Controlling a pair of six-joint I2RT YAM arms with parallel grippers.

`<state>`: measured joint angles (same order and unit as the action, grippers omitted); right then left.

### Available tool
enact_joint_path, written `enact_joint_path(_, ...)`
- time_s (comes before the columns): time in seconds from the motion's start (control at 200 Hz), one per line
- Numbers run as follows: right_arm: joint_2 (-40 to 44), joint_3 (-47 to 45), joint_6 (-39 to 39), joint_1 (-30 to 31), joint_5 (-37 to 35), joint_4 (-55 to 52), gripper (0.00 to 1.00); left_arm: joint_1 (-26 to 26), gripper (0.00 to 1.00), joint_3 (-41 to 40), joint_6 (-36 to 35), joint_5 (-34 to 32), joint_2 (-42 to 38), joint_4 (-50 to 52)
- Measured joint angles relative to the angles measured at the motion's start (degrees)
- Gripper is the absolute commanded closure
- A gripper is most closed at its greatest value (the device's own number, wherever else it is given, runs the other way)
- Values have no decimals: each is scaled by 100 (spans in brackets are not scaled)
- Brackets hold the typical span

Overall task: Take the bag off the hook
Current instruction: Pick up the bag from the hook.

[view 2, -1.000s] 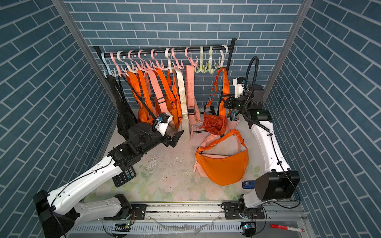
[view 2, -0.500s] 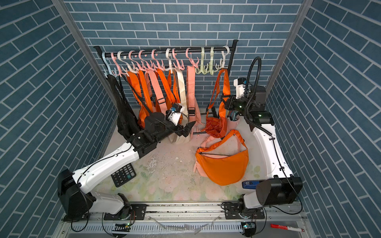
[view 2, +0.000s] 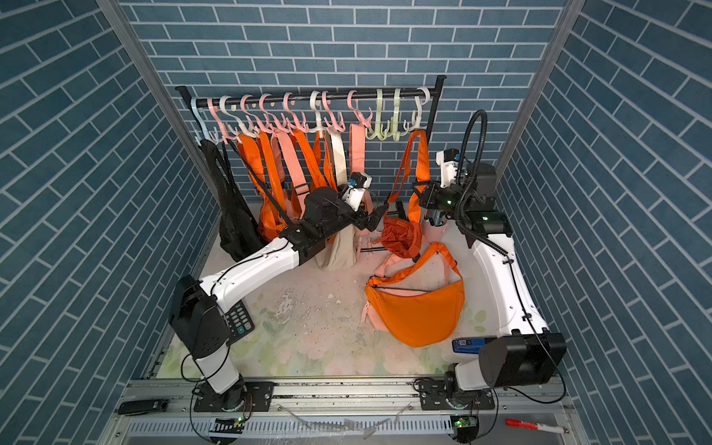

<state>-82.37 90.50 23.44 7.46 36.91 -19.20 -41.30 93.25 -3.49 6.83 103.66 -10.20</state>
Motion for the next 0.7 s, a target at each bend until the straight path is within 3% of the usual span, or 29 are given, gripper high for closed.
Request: enact_joint_path(0.7, 0, -251, 184, 0, 258, 232, 100, 369, 1, 1720, 289, 807, 1821, -433)
